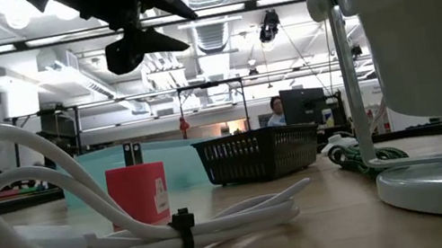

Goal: Pick and place items into bin
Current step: Put the green charger cable into the green bin

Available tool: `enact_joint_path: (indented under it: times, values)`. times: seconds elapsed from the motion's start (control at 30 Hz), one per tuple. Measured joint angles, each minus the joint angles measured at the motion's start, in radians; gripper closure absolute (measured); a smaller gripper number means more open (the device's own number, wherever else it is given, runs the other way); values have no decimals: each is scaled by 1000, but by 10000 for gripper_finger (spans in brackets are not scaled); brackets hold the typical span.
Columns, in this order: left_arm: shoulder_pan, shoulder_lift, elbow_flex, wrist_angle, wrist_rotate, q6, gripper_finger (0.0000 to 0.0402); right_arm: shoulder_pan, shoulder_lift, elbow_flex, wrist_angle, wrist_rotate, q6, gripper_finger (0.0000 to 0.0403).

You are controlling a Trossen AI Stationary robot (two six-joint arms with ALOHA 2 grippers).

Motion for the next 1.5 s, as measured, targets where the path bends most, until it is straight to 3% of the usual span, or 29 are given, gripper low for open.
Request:
enact_joint_path:
  times: [0.43,0.87,1.27,1.5]
  values:
    - [0,0,-1,-45,11,0,197,120,177,-3,-144,75,-141,193]
    - [0,0,-3,-104,11,0,197,209,299,-5,-112,76,-204,193]
    - [0,0,-3,-104,11,0,197,270,313,-41,-34,78,-242,228]
    - [0,0,-3,-104,12,0,197,280,315,-75,25,78,-238,214]
